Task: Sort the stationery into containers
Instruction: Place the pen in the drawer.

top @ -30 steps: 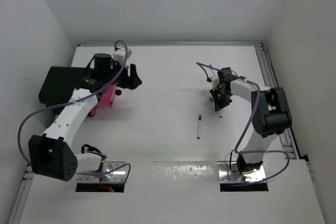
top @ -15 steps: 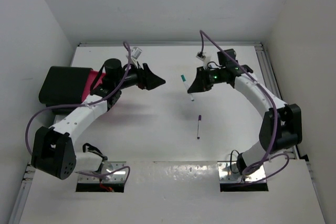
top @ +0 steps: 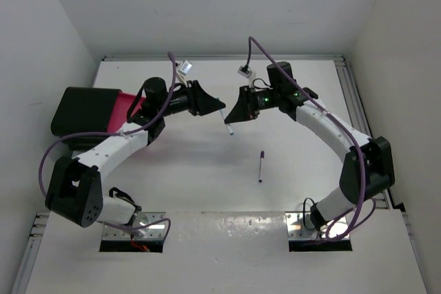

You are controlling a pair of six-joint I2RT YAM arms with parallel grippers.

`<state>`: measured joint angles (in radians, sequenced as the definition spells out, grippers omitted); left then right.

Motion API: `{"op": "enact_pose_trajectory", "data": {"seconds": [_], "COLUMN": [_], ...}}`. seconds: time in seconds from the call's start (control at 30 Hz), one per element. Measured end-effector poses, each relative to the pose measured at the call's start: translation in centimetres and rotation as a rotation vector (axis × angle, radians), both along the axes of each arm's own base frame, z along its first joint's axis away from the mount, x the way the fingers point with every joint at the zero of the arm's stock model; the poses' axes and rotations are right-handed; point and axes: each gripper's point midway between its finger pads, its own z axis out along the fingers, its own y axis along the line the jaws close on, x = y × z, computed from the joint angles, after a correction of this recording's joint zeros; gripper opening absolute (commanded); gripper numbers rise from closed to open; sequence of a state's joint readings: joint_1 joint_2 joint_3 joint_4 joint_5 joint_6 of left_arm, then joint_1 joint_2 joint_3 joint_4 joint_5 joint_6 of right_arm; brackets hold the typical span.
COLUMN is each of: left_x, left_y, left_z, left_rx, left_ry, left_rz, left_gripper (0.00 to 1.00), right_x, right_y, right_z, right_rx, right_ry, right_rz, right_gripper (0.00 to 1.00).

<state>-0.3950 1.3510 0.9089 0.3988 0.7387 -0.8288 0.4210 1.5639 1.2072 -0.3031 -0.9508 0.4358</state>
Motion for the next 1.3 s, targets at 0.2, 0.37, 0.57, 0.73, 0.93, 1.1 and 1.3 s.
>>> {"op": "enact_pose_trajectory", "data": {"seconds": [0.2, 0.37, 0.57, 0.73, 0.93, 1.1, 1.3], "left_x": [-0.1, 0.6, 7.1, 10.0, 8.2, 7.2, 7.0], "left_y": [0.0, 1.3, 9.1, 18.3, 26.4, 27.6, 28.2], "left_z": [-0.2, -0.4, 1.0, 4.0, -2.4, -7.6, -9.8], "left_rx": [-0.018, -0.011, 0.278, 0.618, 0.925, 1.013, 1.064], "left_ry": [0.034, 0.064, 0.006, -0.12, 0.104, 0.262, 0.331], "left_rz": [0.004, 0.021, 0.244, 0.477, 0.549, 0.493, 0.476], "left_gripper": [0.07, 0.0, 0.0, 0.0, 0.01, 0.03, 0.09], "right_x": [0.5, 0.4, 2.0, 5.2, 1.9, -2.0, -1.8], "right_y": [0.6, 1.0, -1.5, -7.8, -13.1, -14.8, -15.6], "right_z": [1.4, 1.5, 0.9, -2.3, -8.9, -13.3, -14.1], "right_rx": [0.031, 0.034, -0.019, -0.215, -0.393, -0.492, -0.534], "right_ry": [-0.021, -0.026, -0.041, -0.052, 0.089, 0.213, 0.216], "right_rz": [-0.004, -0.003, -0.082, -0.281, -0.417, -0.459, -0.519], "right_gripper": [0.08, 0.52, 0.6, 0.57, 0.58, 0.58, 0.58]}}
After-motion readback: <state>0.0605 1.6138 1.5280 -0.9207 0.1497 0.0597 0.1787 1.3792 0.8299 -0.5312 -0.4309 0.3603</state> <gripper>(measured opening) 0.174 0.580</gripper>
